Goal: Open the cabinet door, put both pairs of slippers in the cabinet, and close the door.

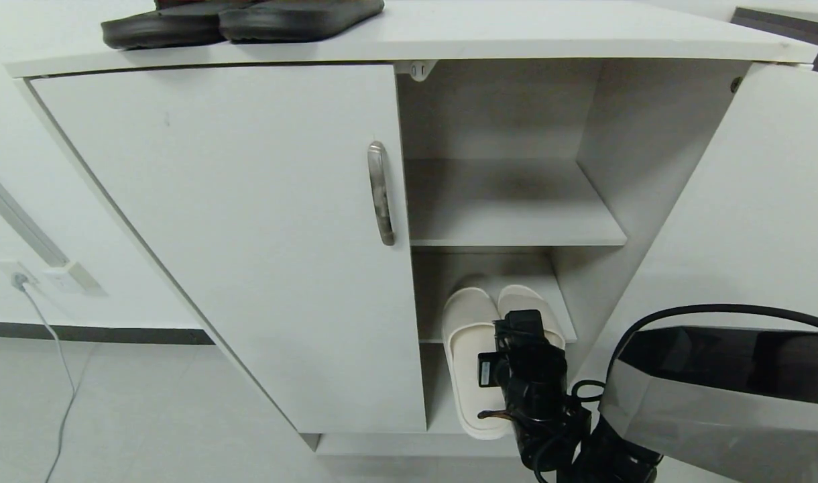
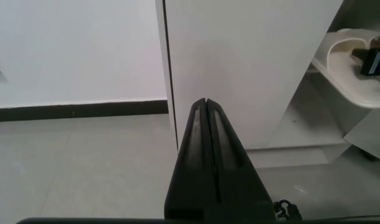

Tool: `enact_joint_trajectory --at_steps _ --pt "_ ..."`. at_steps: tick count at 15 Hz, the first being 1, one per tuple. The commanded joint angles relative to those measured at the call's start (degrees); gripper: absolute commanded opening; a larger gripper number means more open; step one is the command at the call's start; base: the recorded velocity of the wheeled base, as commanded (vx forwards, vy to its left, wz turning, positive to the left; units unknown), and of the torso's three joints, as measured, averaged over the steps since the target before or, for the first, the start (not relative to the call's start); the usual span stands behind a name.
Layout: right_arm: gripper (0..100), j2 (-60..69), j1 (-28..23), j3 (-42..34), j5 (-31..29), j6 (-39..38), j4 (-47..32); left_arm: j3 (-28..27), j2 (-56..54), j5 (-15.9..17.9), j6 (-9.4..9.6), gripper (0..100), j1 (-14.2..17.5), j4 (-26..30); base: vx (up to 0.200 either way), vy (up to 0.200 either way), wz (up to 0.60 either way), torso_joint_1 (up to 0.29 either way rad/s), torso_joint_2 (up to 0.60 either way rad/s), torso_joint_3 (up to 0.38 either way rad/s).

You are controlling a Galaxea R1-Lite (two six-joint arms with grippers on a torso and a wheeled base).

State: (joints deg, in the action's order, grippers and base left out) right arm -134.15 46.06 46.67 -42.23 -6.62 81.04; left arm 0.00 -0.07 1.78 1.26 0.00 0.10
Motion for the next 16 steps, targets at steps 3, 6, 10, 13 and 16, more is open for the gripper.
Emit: enact_joint_trajectory --at_steps 3,6,10,13,16 --pt "0 -0.85 -2.9 6.68 4.17 -0.15 -5.81 0.0 0.07 -0.02 -0.03 0 0.0 -0.01 0.0 0.0 0.0 0.0 0.0 0.0" --pt "0 -3.49 -5.54 16.26 5.4 -0.15 -12.66 0.0 0.07 -0.02 -0.03 0 0.0 -0.01 0.0 0.0 0.0 0.0 0.0 0.0" --pt "0 -7.01 -8.18 27.51 5.58 -0.06 -19.7 0.0 0.07 -0.11 0.06 0 0.0 -0.01 0.0 0.0 0.0 0.0 0.0 0.0" --pt "0 -8.33 -9.41 33.31 5.67 0.03 -24.18 0.0 0.07 -0.11 0.06 0 0.0 -0.01 0.0 0.0 0.0 0.0 0.0 0.0" --pt "0 -10.17 -10.55 37.01 6.11 1.61 -25.41 0.0 0.07 -0.11 0.06 0 0.0 -0.01 0.0 0.0 0.0 0.0 0.0 0.0"
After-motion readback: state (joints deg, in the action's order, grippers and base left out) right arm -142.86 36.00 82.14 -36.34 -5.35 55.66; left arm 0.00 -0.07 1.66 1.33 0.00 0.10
